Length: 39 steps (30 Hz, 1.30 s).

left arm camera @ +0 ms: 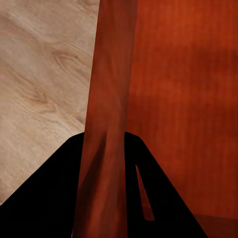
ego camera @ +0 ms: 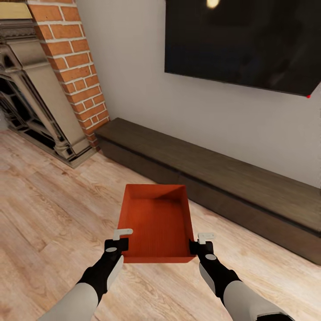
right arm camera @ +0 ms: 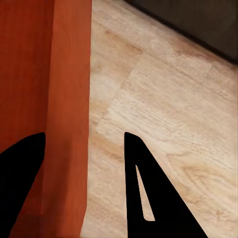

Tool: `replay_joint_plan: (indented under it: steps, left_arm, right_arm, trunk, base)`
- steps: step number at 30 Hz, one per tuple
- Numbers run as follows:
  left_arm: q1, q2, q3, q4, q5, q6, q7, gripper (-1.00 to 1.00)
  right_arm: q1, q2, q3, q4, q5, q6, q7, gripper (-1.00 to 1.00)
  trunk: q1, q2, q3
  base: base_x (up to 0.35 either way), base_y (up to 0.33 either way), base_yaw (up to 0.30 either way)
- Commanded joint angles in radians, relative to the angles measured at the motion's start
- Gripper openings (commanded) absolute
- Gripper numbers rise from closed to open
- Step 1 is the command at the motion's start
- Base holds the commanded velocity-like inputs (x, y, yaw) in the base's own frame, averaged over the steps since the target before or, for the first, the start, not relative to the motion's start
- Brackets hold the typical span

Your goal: Move the two storage containers from the living room to the garage. In the garage, place one container on the floor and stack the other container on top of it (either order is fine).

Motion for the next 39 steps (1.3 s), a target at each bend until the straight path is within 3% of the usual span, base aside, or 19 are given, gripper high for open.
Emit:
replay_joint_plan:
  steps: [1,39]
  left_arm:
    - [0.0,0.004,-0.004,-0.003,-0.004,0.009,0.013,-1.0]
    - [0.0,0.006,-0.004,-0.005,-0.003,0.008,0.013,-1.0]
  right_arm:
    - [-0.001,-0.001,0.003,0.001,0.003,-0.002,-0.01,-1.0]
    - [-0.001,-0.002,0.003,0.002,0.001,0.002,-0.005,-1.0]
  trunk:
    - [-0.004,0.007,0.004]
    - [-0.15,0.273,0.183]
  base:
    - [0.0,0.0,0.0]
    - [0.0,0.0,-0.008]
